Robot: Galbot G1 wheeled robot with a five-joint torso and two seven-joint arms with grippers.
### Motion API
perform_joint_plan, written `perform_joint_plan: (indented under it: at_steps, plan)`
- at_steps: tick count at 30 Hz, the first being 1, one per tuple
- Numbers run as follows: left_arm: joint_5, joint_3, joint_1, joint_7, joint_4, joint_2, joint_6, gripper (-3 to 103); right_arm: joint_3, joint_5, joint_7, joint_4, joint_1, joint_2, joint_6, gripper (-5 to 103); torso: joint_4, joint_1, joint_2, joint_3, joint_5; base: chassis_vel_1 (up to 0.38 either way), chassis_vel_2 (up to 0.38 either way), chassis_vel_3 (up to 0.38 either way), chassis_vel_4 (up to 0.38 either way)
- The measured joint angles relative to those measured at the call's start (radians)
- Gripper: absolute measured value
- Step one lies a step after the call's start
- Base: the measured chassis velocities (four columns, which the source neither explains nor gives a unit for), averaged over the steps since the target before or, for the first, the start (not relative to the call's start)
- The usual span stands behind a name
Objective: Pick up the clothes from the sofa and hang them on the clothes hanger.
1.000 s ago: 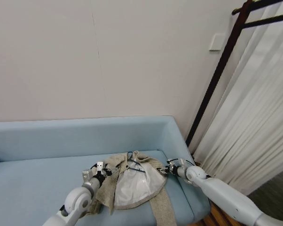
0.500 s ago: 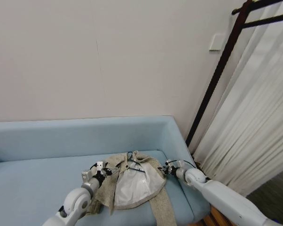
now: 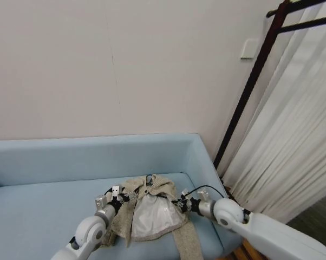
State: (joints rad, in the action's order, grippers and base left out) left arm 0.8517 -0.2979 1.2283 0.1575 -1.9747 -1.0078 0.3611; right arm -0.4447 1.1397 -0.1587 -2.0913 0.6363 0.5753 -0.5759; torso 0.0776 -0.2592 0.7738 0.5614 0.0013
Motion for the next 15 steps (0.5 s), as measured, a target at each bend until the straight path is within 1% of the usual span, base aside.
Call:
perform_joint_plan:
  at_steps: [1,2,4,6,8,9,10,12,13,14,15]
  plan:
    - [0.000,-0.001,0.000,0.001,-0.001,0.001,0.000,100,-0.036,0.031,-0.029,-0.025,-0.015,0.009,-0.016,3,-0.0001,0.000,0.000,0.000,0.0001,0.000,0.000,0.000,0.000]
    - [0.000,-0.001,0.000,0.001,-0.001,0.001,0.000,100,-0.036,0.031,-0.029,-0.025,-0.015,0.009,-0.016,3,-0.0001,0.000,0.000,0.000,0.0001,0.000,0.000,0.000,0.000]
    - [0.000,-0.001,0.000,0.002,-0.002,0.002,0.000,100,-0.121,0.075,-0.062,-0.063,-0.042,0.024,-0.046,3,0.0001,0.000,0.000,0.000,-0.0001,0.000,0.000,0.000,0.000]
    - [0.000,0.001,-0.002,0.003,-0.002,0.003,0.000,100,-0.190,0.084,-0.067,-0.070,-0.061,0.044,-0.062,3,0.0003,0.000,0.000,0.000,-0.0001,0.000,0.000,0.000,0.000]
    - [0.000,0.003,-0.002,0.003,-0.002,0.003,0.000,100,-0.237,0.077,-0.071,-0.053,-0.066,0.073,-0.065,3,0.0005,0.000,0.000,0.000,-0.0001,0.000,0.000,0.000,0.000]
    - [0.000,0.003,-0.002,0.003,-0.002,0.003,0.000,100,-0.237,0.077,-0.071,-0.053,-0.066,0.073,-0.065,3,0.0005,0.000,0.000,0.000,-0.0001,0.000,0.000,0.000,0.000]
    - [-0.001,0.003,0.000,0.004,-0.002,0.002,0.000,100,-0.259,0.062,-0.080,-0.022,-0.064,0.104,-0.065,3,0.0003,0.000,0.000,0.000,0.0000,0.000,0.000,0.000,0.000]
    - [-0.003,0.004,0.002,0.005,-0.002,0.001,0.000,100,-0.264,0.042,-0.098,0.024,-0.047,0.146,-0.056,3,0.0002,0.000,0.000,0.000,0.0000,0.000,0.000,0.000,0.000]
    - [-0.005,0.005,0.004,0.008,-0.002,0.001,0.000,100,-0.255,0.029,-0.134,0.067,-0.028,0.188,-0.043,3,0.0002,0.000,0.000,0.000,0.0003,0.000,0.000,0.000,0.000]
    - [-0.005,0.005,0.004,0.008,-0.002,0.001,0.000,100,-0.255,0.029,-0.134,0.067,-0.028,0.188,-0.043,3,0.0002,0.000,0.000,0.000,0.0003,0.000,0.000,0.000,0.000]
    - [-0.006,0.006,0.005,0.010,-0.003,0.001,0.000,100,-0.240,0.024,-0.159,0.093,-0.017,0.215,-0.038,3,0.0001,0.000,0.000,0.000,0.0003,0.000,0.000,0.000,0.000]
